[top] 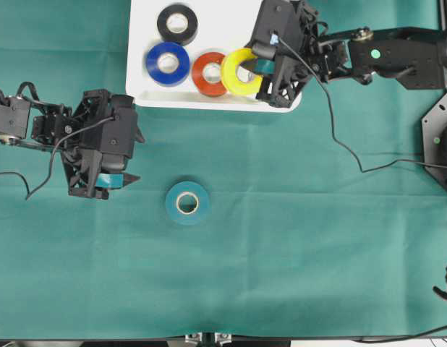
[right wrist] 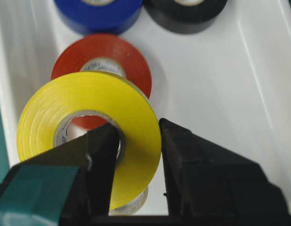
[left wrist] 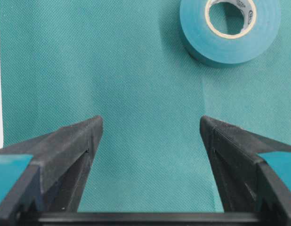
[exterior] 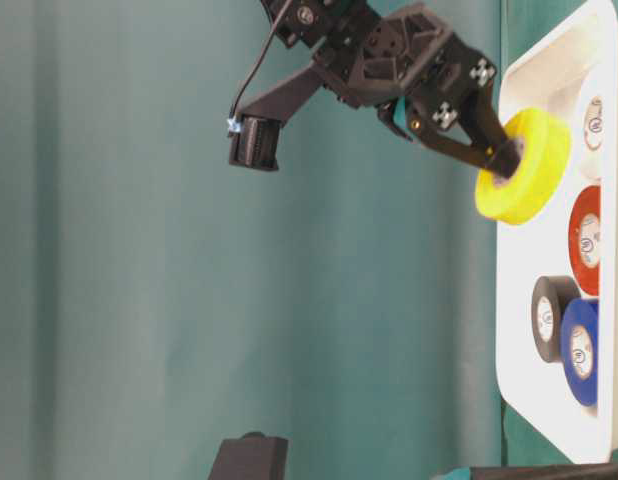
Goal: Put the tape alternately from left to right into the white case.
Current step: 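Set the yellow roll in the tray beside the black roll and release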
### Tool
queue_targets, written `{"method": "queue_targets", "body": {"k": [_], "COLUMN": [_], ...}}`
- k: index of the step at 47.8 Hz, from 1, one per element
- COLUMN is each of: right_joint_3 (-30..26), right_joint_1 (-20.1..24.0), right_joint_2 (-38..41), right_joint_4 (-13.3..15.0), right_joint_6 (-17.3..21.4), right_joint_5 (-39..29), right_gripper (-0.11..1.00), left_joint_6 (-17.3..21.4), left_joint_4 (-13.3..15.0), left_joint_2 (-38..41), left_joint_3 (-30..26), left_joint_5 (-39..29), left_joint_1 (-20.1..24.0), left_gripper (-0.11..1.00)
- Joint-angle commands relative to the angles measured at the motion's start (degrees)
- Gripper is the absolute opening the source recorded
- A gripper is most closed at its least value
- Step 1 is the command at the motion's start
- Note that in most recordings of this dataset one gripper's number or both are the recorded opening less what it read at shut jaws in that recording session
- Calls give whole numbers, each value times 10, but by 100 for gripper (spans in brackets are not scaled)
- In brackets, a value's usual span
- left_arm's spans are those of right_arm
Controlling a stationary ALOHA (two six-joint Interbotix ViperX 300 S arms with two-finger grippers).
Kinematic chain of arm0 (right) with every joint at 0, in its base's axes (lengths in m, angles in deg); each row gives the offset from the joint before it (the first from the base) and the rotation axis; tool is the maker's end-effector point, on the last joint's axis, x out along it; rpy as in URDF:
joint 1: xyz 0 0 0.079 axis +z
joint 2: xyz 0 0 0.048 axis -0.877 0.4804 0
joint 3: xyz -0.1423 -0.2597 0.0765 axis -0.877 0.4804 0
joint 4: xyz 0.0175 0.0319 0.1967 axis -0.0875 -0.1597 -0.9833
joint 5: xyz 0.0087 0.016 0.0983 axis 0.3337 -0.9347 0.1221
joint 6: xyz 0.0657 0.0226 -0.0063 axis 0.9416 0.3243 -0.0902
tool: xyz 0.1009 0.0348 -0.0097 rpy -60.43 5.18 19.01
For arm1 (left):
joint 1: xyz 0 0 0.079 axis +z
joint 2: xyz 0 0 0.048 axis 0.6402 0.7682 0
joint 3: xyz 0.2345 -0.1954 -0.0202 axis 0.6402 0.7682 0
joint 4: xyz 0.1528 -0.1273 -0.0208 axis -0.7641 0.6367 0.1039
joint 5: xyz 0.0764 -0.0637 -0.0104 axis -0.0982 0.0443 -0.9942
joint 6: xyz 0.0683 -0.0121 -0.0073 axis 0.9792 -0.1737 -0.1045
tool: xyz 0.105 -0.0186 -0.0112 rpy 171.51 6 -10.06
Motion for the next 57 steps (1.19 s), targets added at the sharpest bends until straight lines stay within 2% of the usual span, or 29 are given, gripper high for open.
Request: {"method": "queue_targets", "body": {"k": [1,6,21,33,57], "right_joint_3": [-22,-32,-69,-92,-95], "right_joint_1": [-18,-38,-84,-86,-91], "right_joint_2": [2,17,69,89,96], "right_joint_4": [2,4,40,40,40], "right_joint_6": [-2,-3,-3,-3,-3], "right_joint_5": [11,11,12,30,31], "right_gripper": [27,27,27,27,27], "left_joint_6": [-1,-1,-2,-3,-3], "left_joint_4": [1,1,1,1,1], "left_joint_2": [-6,-6,-6,-5,-4], "left_joint_3": [-4,-4,-4,-4,-4], "left_joint_5": [4,4,4,4,4], "left_joint_1": [2,2,-2,-2,-2], "left_gripper": [85,85,85,85,85]}}
